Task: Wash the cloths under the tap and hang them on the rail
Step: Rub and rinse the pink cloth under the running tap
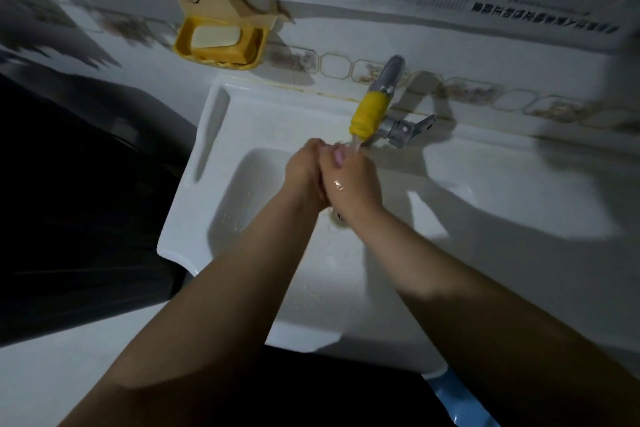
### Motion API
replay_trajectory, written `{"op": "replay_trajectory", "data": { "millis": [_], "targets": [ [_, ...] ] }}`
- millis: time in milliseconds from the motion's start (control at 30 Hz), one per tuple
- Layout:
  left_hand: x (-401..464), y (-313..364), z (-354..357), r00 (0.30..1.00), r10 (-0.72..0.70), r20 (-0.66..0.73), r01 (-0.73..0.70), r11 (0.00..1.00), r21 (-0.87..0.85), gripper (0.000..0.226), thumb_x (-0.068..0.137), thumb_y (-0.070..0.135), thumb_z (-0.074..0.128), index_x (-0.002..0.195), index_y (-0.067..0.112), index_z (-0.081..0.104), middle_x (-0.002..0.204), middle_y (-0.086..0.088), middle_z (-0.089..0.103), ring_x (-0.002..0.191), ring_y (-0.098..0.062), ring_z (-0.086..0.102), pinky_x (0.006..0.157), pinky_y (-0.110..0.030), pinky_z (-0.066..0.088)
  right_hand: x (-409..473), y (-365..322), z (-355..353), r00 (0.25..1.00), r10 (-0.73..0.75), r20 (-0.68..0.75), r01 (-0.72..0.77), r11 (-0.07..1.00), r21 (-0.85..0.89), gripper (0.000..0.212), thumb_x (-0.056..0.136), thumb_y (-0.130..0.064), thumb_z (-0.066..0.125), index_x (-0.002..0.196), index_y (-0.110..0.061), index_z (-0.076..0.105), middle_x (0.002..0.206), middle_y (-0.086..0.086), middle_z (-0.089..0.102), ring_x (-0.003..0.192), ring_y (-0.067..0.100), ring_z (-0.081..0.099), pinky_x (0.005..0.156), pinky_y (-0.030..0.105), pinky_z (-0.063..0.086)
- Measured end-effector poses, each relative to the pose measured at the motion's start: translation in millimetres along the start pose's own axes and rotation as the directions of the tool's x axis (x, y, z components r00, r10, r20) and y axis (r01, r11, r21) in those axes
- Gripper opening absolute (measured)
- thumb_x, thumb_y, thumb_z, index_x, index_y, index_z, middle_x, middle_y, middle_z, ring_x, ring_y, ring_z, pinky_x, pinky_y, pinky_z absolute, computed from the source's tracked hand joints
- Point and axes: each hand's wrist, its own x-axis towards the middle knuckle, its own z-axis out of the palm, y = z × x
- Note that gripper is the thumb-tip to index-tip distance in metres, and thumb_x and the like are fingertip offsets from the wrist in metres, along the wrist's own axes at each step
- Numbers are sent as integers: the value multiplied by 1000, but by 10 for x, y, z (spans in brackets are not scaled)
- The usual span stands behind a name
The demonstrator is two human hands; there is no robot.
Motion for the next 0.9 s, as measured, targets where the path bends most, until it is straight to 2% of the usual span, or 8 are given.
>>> {"op": "replay_trajectory", "data": {
  "millis": [200, 333, 433, 533, 633, 767, 833, 900],
  "targets": [
    [-216, -6, -100, 939, -124, 322, 105, 992, 77, 57, 101, 26, 36, 54, 3, 58, 42, -7, 56, 32, -15, 55, 33, -15, 42, 421, 250, -88, 1000, -12, -2, 12, 989, -145, 39, 94, -41, 45, 85, -8, 64, 81, 12, 62, 78, 26, 59, 67, 31, 41],
    [-119, 145, -447, 891, -116, 438, 169, 982, -83, 62, 97, 48, 39, 58, 6, 61, 47, -7, 61, 34, -13, 57, 32, -16, 44, 551, 515, -235, 991, 41, 131, -33, 998, -60, 26, 94, -33, 49, 109, -15, 59, 88, -2, 58, 74, 18, 56, 63, 19, 40],
    [-3, 219, -706, 903, -41, 428, 141, 969, -205, 47, 89, 50, 49, 68, 9, 55, 50, -4, 59, 37, -11, 54, 36, -16, 45, 435, 538, -427, 909, 82, 409, -163, 973, 167, 13, 93, -34, 55, 90, -21, 58, 64, -1, 51, 48, 14, 43, 43, 19, 36],
    [79, 234, -861, 902, 33, 430, 54, 981, -189, 40, 75, 46, 73, 86, 12, 58, 71, -3, 54, 61, -9, 50, 59, -15, 45, 329, 527, -579, 771, 52, 635, -176, 975, 135, 12, 88, -29, 65, 84, -22, 57, 59, -7, 53, 47, 7, 43, 43, 21, 36],
    [55, 179, -851, 934, 1, 357, 3, 1000, -10, 25, 83, 33, 68, 96, 16, 55, 70, -1, 45, 58, -7, 42, 51, -15, 38, 374, 436, -584, 878, 71, 474, -184, 963, 196, 6, 88, -17, 63, 83, -19, 62, 59, -4, 63, 47, 6, 53, 47, 20, 48],
    [56, 75, -605, 982, -7, 188, 25, 995, -97, 16, 101, 17, 41, 85, 17, 44, 49, 2, 47, 36, -8, 43, 33, -13, 35, 404, 170, -486, 917, 197, 348, -389, 640, 663, 27, 94, -1, 46, 69, -9, 46, 38, -4, 51, 33, 3, 46, 54, 20, 44],
    [47, 85, -386, 993, 0, 120, 25, 978, -208, 26, 103, 17, 35, 78, 18, 43, 42, 6, 48, 31, -4, 44, 30, -10, 34, 239, 35, -348, 950, 124, 287, -287, 712, 640, 19, 91, -13, 57, 75, -5, 49, 47, 1, 53, 35, 7, 43, 44, 19, 37],
    [-2, 116, -224, 996, -7, 90, 27, 975, -221, 32, 103, 25, 33, 77, 15, 47, 40, 4, 55, 31, -7, 52, 33, -14, 41, 41, -24, -165, 968, -28, 250, -69, 926, 370, 29, 83, -35, 65, 86, -7, 59, 70, 7, 64, 54, 15, 56, 53, 26, 45]
  ]
}}
